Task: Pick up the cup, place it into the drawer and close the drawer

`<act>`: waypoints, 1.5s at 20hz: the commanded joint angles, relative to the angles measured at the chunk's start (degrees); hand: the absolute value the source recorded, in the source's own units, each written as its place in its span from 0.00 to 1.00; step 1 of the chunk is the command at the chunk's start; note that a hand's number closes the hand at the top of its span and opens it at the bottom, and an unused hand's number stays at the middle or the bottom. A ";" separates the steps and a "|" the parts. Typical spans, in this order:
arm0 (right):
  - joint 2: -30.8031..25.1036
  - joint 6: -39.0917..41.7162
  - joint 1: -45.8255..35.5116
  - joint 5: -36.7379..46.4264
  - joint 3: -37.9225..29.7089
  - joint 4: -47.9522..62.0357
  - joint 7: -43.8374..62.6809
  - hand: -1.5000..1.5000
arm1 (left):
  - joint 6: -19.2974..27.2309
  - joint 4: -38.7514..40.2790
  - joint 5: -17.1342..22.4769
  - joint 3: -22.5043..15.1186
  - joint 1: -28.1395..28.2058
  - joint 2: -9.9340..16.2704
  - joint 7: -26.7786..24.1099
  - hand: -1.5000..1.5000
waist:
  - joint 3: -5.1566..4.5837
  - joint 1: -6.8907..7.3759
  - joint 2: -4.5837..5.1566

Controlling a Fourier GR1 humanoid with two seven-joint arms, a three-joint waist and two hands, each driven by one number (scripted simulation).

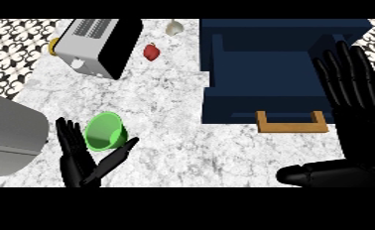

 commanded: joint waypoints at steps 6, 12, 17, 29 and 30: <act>-0.59 3.18 3.09 -1.82 -2.16 2.50 -4.41 0.00 | -5.78 12.42 5.04 8.59 -6.09 0.47 -6.14 0.00 | -0.05 -0.11 0.07; 0.68 2.05 1.99 0.69 0.33 2.14 -3.58 0.00 | -9.10 16.34 6.10 9.11 -5.07 -0.15 -10.34 0.00 | -0.05 -0.04 0.05; 0.69 -0.16 -3.29 0.84 1.17 0.86 1.61 0.00 | -9.29 19.94 7.51 8.18 -4.67 -0.14 -13.07 0.00 | -0.06 0.06 0.05; 0.12 3.16 3.59 -2.72 -1.23 -2.14 -0.39 0.00 | -19.98 36.73 9.91 15.61 -12.79 0.08 -24.13 0.00 | -0.07 -0.23 0.08; 1.55 1.30 0.85 1.28 0.78 1.79 -2.51 0.00 | -18.07 30.93 9.62 14.09 -12.56 0.80 -18.47 0.00 | -0.05 -0.04 0.06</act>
